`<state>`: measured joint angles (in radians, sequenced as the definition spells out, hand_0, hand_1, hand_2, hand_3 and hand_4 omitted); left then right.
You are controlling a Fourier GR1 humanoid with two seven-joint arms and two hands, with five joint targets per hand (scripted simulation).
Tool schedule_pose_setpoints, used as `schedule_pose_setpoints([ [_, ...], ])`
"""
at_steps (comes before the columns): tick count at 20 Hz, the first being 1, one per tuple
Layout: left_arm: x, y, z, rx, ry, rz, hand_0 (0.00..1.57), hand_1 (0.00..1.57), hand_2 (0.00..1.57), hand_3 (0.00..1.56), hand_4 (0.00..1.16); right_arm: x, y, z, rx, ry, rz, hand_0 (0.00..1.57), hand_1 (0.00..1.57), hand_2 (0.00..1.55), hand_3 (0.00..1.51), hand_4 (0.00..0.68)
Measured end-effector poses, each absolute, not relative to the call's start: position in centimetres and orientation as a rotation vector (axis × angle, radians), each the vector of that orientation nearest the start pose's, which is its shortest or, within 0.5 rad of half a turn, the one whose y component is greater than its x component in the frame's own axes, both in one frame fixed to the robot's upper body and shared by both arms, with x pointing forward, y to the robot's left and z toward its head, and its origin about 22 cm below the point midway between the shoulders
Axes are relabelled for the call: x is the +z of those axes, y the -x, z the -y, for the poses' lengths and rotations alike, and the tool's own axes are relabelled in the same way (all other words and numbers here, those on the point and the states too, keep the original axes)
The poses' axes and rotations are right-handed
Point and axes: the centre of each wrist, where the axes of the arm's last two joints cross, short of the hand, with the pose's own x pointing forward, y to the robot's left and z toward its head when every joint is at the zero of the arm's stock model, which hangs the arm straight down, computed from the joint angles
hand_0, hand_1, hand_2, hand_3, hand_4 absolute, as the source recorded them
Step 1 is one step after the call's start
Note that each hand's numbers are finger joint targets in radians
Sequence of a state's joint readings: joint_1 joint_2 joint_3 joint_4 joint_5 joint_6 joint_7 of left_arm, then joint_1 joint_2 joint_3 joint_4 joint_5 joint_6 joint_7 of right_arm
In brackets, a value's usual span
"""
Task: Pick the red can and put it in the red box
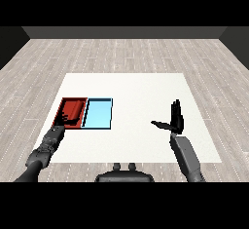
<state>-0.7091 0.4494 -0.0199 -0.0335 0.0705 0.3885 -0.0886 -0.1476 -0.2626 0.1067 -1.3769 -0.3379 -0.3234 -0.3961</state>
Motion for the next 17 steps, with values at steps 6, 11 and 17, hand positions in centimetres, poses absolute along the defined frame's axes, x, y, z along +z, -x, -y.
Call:
schedule_pose_setpoints([
  [6, -5.6, -33.3, -38.1, -0.015, -0.805, 0.877, 0.00, 0.00, 0.00, 0.00, 0.00, 0.1, -27.4, 26.1, -0.197, 0.150, 1.872, 0.00, 0.00, 0.00, 0.00, 0.000],
  [11, -3.7, -34.7, -38.5, 0.049, -0.757, 1.119, 1.40, 1.40, 1.29, 0.00, 0.00, 0.4, -27.3, 25.3, -0.193, 0.121, 1.894, 0.00, 0.00, 0.00, 0.00, 0.000],
  [17, -2.1, -36.1, -37.3, 0.078, -0.567, 1.454, 0.00, 0.00, 0.00, 0.00, 0.00, 0.8, -26.6, 25.5, -0.152, 0.074, 1.923, 0.00, 0.00, 0.00, 0.00, 0.000],
])
